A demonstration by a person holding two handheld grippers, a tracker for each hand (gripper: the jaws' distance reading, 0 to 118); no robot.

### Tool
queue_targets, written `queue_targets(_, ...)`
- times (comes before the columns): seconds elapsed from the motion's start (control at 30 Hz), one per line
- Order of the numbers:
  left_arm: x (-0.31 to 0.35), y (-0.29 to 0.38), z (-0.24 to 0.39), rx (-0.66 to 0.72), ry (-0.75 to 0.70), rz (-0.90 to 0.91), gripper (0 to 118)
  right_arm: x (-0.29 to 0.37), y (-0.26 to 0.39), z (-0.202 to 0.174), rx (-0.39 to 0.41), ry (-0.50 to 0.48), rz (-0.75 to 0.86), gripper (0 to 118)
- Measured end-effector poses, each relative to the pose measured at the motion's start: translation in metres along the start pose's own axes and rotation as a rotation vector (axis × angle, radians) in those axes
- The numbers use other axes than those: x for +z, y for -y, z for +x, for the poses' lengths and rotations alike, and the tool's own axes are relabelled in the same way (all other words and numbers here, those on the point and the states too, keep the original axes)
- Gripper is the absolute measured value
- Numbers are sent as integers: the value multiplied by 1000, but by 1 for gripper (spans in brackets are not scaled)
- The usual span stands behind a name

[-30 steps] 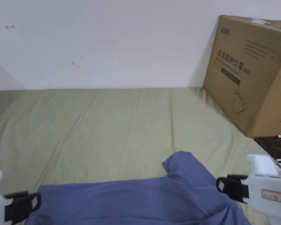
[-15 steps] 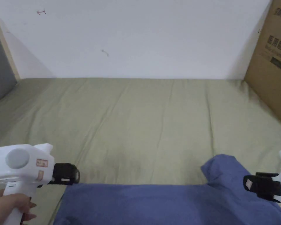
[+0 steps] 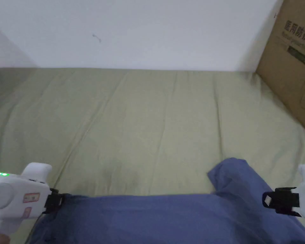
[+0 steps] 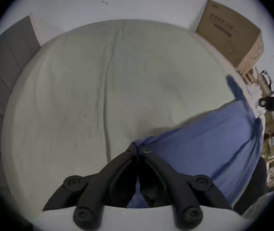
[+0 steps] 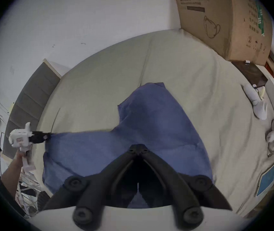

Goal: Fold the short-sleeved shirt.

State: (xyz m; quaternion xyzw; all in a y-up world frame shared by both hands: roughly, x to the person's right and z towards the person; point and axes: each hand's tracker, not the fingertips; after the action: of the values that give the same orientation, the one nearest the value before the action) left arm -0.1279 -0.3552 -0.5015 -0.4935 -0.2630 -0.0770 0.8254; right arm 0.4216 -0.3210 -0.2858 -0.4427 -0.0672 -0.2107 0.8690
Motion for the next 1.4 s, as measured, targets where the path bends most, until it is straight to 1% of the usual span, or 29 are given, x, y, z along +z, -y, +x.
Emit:
queue_targets(0.03, 9, -1, 4, -6, -23, 4, 0, -8, -10, 5, 1, 19, -1, 0)
queue_targets(0.1, 26, -3, 5, 26, 6, 42, 0, -25, -29, 13, -6, 49, 3, 3)
queue_targets(0.13, 34, -3, 5, 45, 22, 57, 0, -35, -41, 19, -13, 62, -2, 22)
queue_targets(0.17, 41, -3, 6, 47, 29, 67, 0, -46, -52, 24, -19, 79, -16, 60)
queue_targets(0.2, 46, -6, 6, 46, 35, 72, 0, -58, -62, 30, -30, 101, -41, 111)
queue_targets(0.23, 53, -5, 8, 46, 39, 81, 0, -73, -70, 35, -33, 140, -96, 117)
queue_targets(0.27, 58, -4, 10, 43, 38, 87, 0, -85, -75, 39, -36, 180, -137, 117)
queue_targets(0.3, 62, -2, 12, 38, 35, 91, 0, -92, -85, 44, -20, 201, -90, 117)
queue_targets(0.33, 66, -3, 15, 36, 32, 94, 0, -99, -91, 49, -42, 221, -125, 117)
queue_targets(0.37, 68, -2, 16, 37, 32, 96, 0, -116, -94, 63, -48, 228, -157, 117)
queue_targets(0.47, 71, -1, 18, 36, 30, 81, 0, -139, -102, 74, -11, 253, -236, 115)
queue_targets(0.5, 71, 0, 19, 34, 28, 78, 0, -138, -92, 61, 2, 258, -273, 110)
queue_targets(0.57, 69, -1, 18, 32, 18, 69, 0, -136, -91, 59, 57, 306, -266, 100)
queue_targets(0.6, 67, -2, 18, 35, 14, 65, 0, -130, -92, 58, 53, 280, -250, 93)
queue_targets(0.63, 66, -2, 17, 41, 13, 60, 0, -119, -90, 49, 59, 277, -241, 78)
queue_targets(0.67, 65, -2, 17, 47, 13, 56, 0, -113, -90, 46, 81, 276, -227, 55)
queue_targets(0.7, 64, -3, 16, 61, 20, 55, 0, -105, -90, 44, 111, 245, -203, 2)
queue_targets(0.73, 62, -4, 14, 94, 37, 51, 0, -95, -91, 42, 144, 216, -208, 0)
queue_targets(0.77, 60, -5, 14, 144, 53, 48, 0, -86, -93, 40, 169, 270, -167, 0)
queue_targets(0.8, 59, -5, 13, 181, 67, 53, 0, -76, -95, 40, 168, 244, -134, 0)
queue_targets(0.83, 59, -5, 13, 200, 75, 69, 0, -64, -98, 42, 136, 202, -104, 0)
queue_targets(0.87, 60, -6, 12, 200, 72, 84, 0, -53, -100, 43, 102, 188, -65, 0)
queue_targets(0.9, 61, -8, 12, 205, 62, 105, 0, -43, -92, 34, 77, 209, -1, 0)
queue_targets(0.93, 63, -10, 12, 207, 53, 122, 0, -30, -94, 32, 50, 201, 45, 0)
queue_targets(1.03, 73, -16, 12, 211, 34, 197, 0, 3, -97, 29, 3, 145, 178, 0)
queue_targets(1.13, 89, -22, 11, 212, 50, 297, 0, 36, -98, 18, -6, 134, 273, 0)
queue_targets(1.23, 104, -24, 12, 215, 79, 307, 0, 67, -85, 4, 11, 126, 301, 0)
queue_targets(1.3, 112, -20, 15, 188, 82, 306, 0, 80, -76, 6, 11, 120, 297, 0)
queue_targets(1.4, 120, -6, 18, 151, 73, 272, 0, 102, -42, 4, 18, 117, 301, 0)
